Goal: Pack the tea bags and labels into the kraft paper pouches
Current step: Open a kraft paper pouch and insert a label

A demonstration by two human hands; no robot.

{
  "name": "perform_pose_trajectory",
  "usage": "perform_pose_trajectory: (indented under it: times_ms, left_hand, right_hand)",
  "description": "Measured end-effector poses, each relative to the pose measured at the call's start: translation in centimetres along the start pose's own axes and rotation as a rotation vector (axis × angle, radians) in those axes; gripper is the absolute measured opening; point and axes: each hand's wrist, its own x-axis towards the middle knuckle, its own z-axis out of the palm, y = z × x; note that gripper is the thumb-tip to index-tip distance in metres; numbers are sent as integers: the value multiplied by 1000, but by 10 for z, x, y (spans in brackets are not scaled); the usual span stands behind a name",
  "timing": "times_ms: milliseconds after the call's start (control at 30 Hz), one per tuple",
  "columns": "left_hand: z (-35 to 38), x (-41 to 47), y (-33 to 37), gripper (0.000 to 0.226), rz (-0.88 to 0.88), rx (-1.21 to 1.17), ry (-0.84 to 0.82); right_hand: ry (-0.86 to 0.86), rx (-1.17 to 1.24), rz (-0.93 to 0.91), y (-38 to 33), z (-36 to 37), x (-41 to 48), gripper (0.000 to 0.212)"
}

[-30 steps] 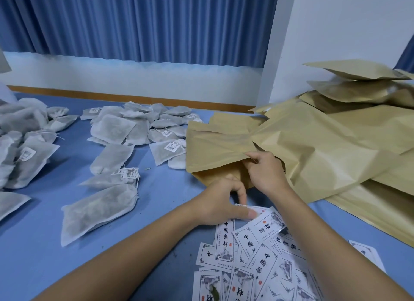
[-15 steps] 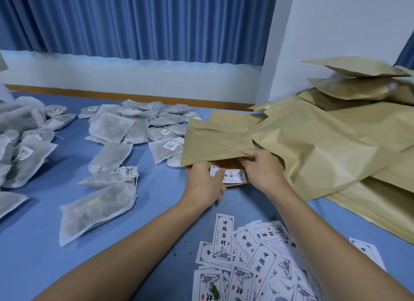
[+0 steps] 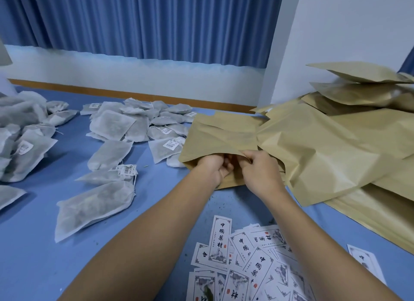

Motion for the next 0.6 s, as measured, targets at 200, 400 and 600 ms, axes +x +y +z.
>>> perform_pose_trajectory:
  times_ms: [200,400,600]
  left_hand:
    - [3,3,4,25,141,303,-193]
    - [-37,-25,-14,13,973,988,-361]
    - [-60,-16,15,17,1360,592,200]
  right_hand:
    - [129,-53,-36,1,3,-4,28]
    - [149,-268,14,4,8,-4,19]
    - [153,-492,31,6,14,-6,20]
